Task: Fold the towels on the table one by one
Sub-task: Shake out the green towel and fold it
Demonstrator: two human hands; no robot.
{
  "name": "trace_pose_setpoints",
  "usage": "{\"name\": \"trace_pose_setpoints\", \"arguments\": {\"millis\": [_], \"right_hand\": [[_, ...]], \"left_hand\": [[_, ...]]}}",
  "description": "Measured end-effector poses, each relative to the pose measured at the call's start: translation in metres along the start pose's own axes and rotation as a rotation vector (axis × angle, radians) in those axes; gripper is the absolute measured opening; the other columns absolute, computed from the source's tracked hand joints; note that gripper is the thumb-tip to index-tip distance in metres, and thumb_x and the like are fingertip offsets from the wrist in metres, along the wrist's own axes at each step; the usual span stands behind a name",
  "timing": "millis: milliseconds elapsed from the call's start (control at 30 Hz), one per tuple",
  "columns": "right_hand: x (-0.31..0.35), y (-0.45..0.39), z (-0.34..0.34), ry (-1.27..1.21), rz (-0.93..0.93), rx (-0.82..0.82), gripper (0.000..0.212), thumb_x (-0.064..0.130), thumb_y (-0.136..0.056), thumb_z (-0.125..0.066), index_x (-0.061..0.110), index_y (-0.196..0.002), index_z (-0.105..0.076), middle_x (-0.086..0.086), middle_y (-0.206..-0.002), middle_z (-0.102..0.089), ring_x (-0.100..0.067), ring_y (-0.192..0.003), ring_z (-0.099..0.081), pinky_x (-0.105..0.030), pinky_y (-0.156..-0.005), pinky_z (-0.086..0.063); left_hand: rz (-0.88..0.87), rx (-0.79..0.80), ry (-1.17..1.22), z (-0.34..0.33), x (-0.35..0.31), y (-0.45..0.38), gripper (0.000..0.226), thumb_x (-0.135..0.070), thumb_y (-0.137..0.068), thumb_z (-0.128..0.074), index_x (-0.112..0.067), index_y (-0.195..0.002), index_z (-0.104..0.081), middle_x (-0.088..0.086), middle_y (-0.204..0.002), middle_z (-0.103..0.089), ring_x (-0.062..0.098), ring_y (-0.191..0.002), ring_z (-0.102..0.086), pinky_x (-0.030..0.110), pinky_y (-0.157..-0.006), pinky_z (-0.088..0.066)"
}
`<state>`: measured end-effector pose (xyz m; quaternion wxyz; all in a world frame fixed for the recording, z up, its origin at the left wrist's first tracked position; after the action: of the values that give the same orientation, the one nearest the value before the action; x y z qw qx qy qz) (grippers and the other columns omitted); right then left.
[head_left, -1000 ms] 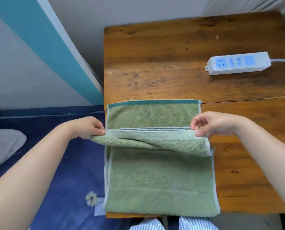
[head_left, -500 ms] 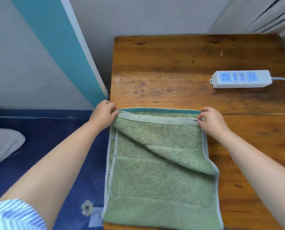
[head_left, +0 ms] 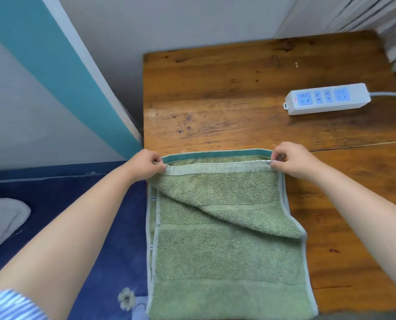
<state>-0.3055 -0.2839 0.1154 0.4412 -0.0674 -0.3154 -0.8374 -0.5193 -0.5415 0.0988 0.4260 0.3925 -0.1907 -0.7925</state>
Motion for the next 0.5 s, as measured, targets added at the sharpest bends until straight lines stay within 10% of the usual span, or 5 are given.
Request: {"name": "trace_pose_setpoints", "arguments": {"millis": [500], "right_hand": [[-0.005,0.030,0.019,-0.084,-0.019,-0.112,0.009,0.008,-0.089,-0.049,0.013,-0.082,-0.047,-0.006,-0.076,-0.054,-0.023,-0.072,-0.048,-0.027,-0.061,-0.031]], "left_hand": [[-0.170,-0.111,-0.151,0.007,-0.001,0.025,0.013,-0.013,-0.096,-0.038,-0.014,-0.083,-0.040,0.001,-0.086,-0.042,0.019,-0.080,-0.041,0.026,-0.062,-0.033]]}}
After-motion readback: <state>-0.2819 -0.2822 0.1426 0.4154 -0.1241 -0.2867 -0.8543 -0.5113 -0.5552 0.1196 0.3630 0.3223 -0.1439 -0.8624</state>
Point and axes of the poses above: each hand's wrist, its own y-axis away from the middle knuckle, its own z-axis out of the back of the hand, x = y × z, the point moved 1 cm from there along -y, towards the middle knuckle
